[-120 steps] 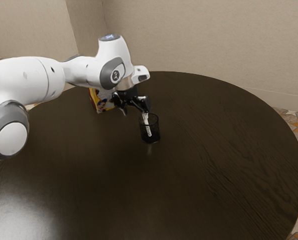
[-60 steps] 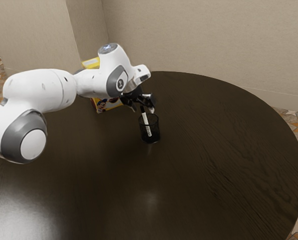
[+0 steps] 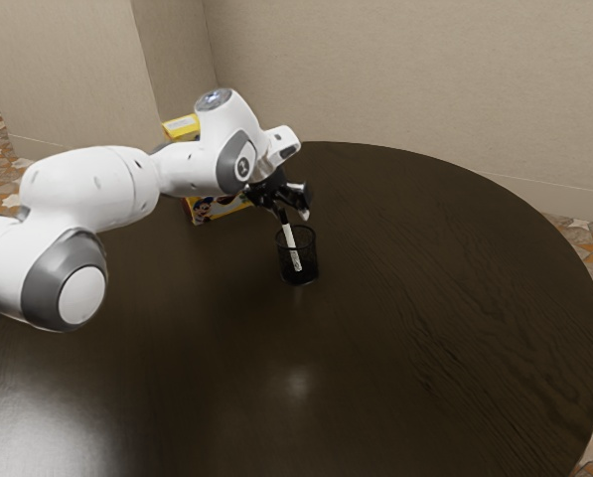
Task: Take the marker out of the pen holder and place it to the left of the pen holder.
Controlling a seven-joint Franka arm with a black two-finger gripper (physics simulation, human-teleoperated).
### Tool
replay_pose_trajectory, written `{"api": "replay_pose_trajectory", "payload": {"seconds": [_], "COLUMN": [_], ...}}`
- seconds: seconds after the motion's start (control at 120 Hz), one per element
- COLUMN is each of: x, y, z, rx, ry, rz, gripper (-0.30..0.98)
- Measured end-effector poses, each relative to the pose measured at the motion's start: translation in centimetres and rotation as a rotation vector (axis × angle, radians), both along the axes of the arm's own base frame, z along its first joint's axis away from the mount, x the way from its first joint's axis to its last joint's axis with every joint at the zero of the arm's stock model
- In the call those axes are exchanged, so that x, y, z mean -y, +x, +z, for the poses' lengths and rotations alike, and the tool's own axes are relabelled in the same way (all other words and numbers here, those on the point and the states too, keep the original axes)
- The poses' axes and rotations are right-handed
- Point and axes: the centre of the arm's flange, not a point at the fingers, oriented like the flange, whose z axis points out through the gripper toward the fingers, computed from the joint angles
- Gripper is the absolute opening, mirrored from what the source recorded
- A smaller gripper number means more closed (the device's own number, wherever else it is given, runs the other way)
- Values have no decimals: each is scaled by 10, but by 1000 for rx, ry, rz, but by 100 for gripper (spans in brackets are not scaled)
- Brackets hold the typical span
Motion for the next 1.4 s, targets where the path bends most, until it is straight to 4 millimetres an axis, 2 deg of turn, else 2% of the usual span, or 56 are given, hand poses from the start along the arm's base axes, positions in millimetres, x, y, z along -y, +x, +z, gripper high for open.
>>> {"api": "replay_pose_trajectory", "payload": {"seconds": [0.2, 0.383, 0.633, 0.933, 1.2, 1.275, 1.4], "x": [4, 2, 20, 15, 8, 9, 13], "y": [2, -4, -8, -12, -14, -17, -33], "z": [2, 9, 6, 6, 9, 29, 99], "rx": [6, -27, -72, -125, -150, -138, -96], "ry": [-5, -15, -40, -33, -15, -12, 7], "rz": [-13, -20, -51, -63, -55, -55, -65], "gripper": [33, 32, 28, 1, -7, -7, -8]}}
